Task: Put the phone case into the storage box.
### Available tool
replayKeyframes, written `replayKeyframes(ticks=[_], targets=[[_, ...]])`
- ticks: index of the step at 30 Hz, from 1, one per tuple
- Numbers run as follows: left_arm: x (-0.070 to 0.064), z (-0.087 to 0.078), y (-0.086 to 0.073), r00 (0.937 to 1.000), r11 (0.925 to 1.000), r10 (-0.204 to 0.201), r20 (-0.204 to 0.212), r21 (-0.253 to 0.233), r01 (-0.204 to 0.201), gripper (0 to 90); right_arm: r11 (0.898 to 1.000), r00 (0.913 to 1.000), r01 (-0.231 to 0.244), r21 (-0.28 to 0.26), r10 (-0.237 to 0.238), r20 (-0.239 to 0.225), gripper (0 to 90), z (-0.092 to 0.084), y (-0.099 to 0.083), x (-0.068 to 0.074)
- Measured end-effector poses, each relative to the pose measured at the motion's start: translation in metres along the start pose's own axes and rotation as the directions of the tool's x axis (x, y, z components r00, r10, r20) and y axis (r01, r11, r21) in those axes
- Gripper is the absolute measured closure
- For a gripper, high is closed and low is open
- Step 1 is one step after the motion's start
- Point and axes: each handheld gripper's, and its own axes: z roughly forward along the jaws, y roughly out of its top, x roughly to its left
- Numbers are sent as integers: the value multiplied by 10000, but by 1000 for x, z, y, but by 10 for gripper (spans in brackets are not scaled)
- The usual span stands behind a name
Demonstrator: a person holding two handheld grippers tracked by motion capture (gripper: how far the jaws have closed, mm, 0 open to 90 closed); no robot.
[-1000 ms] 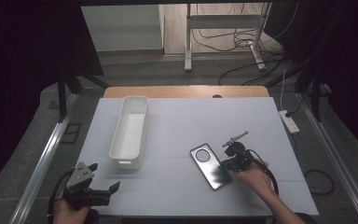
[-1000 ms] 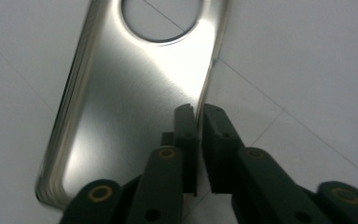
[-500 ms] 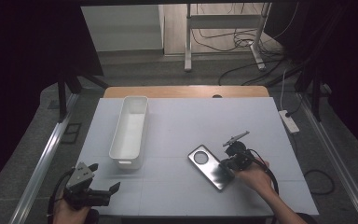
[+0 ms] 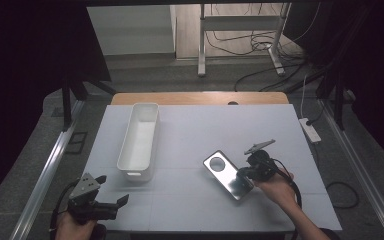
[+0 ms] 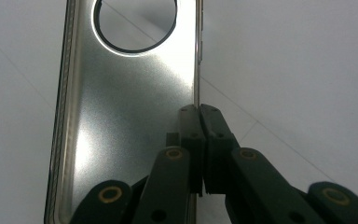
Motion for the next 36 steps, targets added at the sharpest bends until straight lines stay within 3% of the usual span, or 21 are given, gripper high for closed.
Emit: replayKeyframes(ticks=[10,20,24,36], targets=[[1,0,0,10000,10000,-87,-4,-12,87,2,9988,9999,-29,-496,36,143,882,-8,1,-2],[-6,1,2,9988,9989,460,-168,87,-459,0,9961,9996,21,-886,3,266,882,-16,2,-4],[-8,2,4,9996,9996,288,68,71,-288,0,9950,9996,38,-994,-10,284,882,-18,2,-5],[-19,14,13,9955,9993,348,878,-163,-335,0,9913,9994,-27,-1313,74,349,882,-24,4,-9]])
